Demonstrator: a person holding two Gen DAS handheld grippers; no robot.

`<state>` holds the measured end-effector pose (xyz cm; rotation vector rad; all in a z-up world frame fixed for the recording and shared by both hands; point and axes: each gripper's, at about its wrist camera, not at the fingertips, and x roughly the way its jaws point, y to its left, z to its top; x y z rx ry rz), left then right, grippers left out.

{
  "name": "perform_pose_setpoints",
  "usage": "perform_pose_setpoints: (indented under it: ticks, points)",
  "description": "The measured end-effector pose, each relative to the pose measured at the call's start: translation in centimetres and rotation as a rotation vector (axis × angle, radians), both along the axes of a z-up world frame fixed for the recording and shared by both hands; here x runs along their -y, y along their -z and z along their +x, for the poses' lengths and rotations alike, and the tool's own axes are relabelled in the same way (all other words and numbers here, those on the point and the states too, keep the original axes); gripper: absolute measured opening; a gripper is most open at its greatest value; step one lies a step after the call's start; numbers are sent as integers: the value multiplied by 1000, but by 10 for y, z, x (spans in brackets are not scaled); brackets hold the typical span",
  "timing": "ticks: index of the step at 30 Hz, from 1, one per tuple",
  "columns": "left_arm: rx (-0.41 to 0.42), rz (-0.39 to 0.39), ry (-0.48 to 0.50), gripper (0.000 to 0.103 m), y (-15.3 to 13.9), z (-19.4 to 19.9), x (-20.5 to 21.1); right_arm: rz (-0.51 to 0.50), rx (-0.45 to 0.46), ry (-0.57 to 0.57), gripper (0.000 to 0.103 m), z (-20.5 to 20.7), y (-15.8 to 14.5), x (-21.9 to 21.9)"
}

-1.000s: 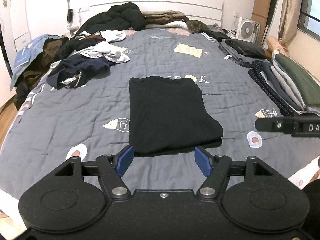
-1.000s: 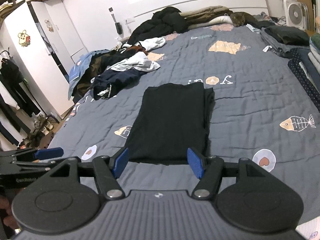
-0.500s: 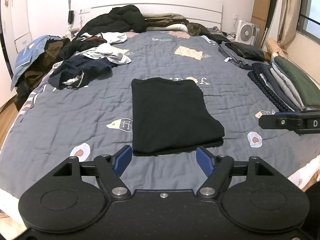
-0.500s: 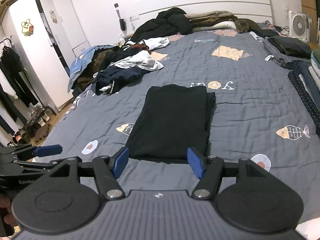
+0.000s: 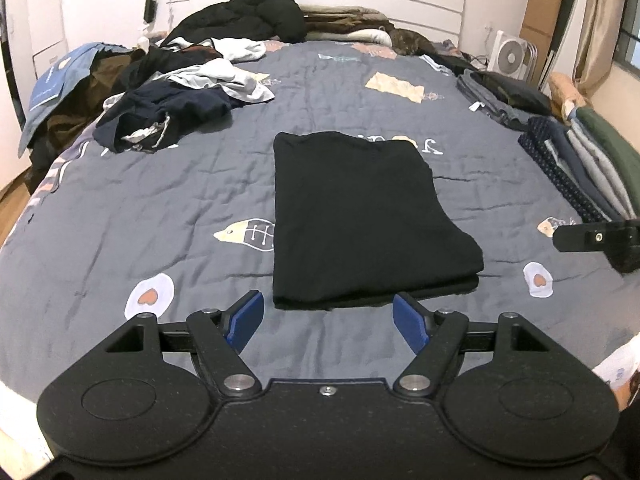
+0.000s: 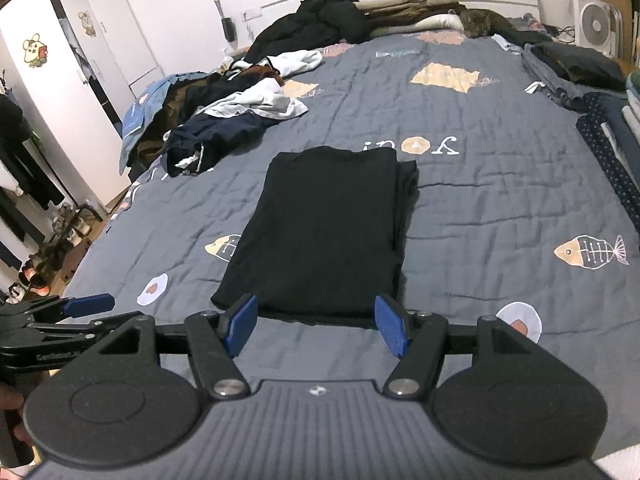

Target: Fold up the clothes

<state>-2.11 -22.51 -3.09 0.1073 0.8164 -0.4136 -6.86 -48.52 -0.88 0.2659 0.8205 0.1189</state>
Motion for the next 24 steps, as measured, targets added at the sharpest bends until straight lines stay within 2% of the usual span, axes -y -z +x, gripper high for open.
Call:
perform_pose_setpoints:
  ticks: [9,17,21,24]
  points:
    - [25,40,32,71,-13,1,24,31,7,-19,64,6,-8,13]
    - [95,70,31,75,-33,-3,22,47,48,-98,64,-6,-23,2]
    - [110,90,40,75,-29,1,19,61,42,-109,64,-7,-19,3]
    - [108,67,36,76,-20,7,17,63,39,-113,64,-4,-14,9]
